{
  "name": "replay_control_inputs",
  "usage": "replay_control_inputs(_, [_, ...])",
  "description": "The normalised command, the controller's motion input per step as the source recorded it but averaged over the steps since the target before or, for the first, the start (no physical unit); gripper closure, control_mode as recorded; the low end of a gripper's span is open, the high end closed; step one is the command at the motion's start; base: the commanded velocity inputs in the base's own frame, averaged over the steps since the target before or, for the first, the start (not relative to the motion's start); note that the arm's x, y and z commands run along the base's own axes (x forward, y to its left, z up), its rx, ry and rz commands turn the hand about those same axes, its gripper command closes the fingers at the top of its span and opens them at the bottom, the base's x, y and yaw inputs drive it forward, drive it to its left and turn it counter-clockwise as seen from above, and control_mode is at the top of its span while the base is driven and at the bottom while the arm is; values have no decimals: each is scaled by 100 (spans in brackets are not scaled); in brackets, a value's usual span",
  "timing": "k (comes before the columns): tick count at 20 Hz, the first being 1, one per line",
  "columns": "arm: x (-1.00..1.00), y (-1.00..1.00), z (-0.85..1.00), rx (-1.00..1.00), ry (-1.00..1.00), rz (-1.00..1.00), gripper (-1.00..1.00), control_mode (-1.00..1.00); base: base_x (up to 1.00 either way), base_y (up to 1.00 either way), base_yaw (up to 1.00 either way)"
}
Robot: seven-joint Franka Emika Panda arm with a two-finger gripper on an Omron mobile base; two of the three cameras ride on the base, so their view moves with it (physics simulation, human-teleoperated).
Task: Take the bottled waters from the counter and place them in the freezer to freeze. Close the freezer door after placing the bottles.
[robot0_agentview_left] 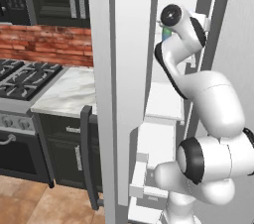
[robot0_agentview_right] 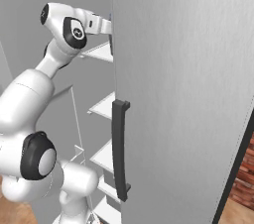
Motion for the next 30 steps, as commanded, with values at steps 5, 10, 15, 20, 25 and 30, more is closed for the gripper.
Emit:
replay_control_inputs(5, [11, -13, -15, 0, 3, 0, 100, -100, 0, 0, 0])
replay_control_inputs(10, [1, -10, -24, 0, 0, 0, 100, -100, 0, 0, 0])
replay_control_inputs(15, [22, -6, -7, 0, 0, 0, 100, -100, 0, 0, 0])
replay_control_inputs(20, [28, 0, 0, 1, 0, 0, 100, -100, 0, 0, 0])
replay_control_inputs(25, [26, 0, 0, 1, 0, 0, 100, -100, 0, 0, 0])
replay_control_inputs(30, [27, 1, -4, 0, 0, 0, 100, -100, 0, 0, 0])
